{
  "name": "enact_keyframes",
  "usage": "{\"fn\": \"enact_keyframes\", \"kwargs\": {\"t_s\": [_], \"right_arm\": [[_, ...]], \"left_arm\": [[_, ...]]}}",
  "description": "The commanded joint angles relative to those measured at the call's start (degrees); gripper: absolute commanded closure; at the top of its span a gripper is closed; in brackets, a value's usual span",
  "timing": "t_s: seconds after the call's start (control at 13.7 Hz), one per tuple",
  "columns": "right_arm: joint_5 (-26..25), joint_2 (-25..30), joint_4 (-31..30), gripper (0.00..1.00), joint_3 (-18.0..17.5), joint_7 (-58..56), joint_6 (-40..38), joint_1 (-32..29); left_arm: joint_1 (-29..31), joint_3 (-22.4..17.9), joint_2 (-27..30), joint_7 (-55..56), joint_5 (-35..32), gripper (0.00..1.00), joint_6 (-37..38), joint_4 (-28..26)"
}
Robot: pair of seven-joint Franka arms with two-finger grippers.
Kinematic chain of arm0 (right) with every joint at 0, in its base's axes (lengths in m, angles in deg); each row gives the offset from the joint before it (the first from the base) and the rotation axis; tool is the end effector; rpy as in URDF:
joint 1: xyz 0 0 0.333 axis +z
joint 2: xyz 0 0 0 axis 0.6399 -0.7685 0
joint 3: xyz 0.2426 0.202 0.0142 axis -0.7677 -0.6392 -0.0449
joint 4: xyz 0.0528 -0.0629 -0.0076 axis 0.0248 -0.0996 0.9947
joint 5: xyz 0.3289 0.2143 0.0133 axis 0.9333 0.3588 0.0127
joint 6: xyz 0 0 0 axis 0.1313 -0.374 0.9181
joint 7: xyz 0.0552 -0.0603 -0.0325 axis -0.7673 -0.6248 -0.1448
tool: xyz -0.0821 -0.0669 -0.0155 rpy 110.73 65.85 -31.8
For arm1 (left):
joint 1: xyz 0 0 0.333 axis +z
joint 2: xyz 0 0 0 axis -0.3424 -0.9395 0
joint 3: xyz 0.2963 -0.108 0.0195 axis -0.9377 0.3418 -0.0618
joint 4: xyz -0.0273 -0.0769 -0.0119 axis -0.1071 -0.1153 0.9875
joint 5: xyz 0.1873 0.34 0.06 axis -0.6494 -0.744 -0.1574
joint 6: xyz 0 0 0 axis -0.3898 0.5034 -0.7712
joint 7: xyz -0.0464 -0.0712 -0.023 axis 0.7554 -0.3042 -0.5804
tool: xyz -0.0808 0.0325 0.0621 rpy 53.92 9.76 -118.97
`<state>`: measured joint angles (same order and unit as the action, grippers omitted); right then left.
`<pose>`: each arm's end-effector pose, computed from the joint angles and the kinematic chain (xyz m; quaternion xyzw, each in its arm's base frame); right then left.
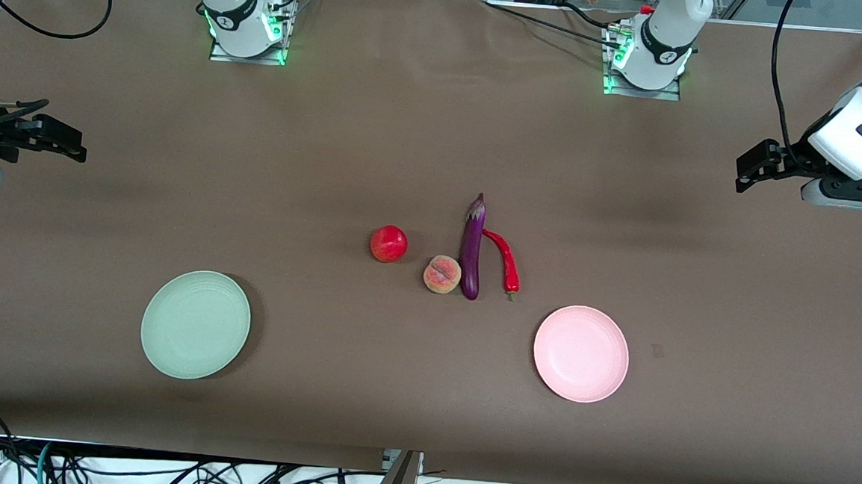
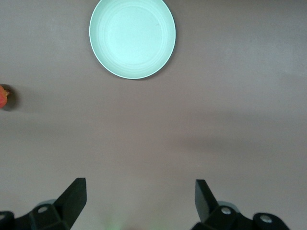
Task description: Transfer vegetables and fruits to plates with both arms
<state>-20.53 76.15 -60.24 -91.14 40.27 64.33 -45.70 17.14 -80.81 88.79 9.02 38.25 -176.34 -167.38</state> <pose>0.6024 -0.0076 0.5913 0.9972 0.0470 -0.0561 0.0132 0.5471 -0.0348 0.5839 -0.9999 0.0133 0.0007 0.0063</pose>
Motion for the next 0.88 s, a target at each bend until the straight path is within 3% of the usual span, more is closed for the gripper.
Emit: {"fn": "enact_keyframes", "kwargs": {"t_s": [0.0,0.8], "right_arm": [[0.9,0.9,-0.7,0.00,0.0,0.4,-0.1,-0.3],[0.9,0.8,-0.7,0.00,0.0,0.3,0.3,-0.4]], "left_arm": [[0.3,0.1,-0.8,1.1,1.4,0.00,1.4,1.5],[0.9,0.2,-0.8,0.8,1.3,0.00,2.4,1.5]]}}
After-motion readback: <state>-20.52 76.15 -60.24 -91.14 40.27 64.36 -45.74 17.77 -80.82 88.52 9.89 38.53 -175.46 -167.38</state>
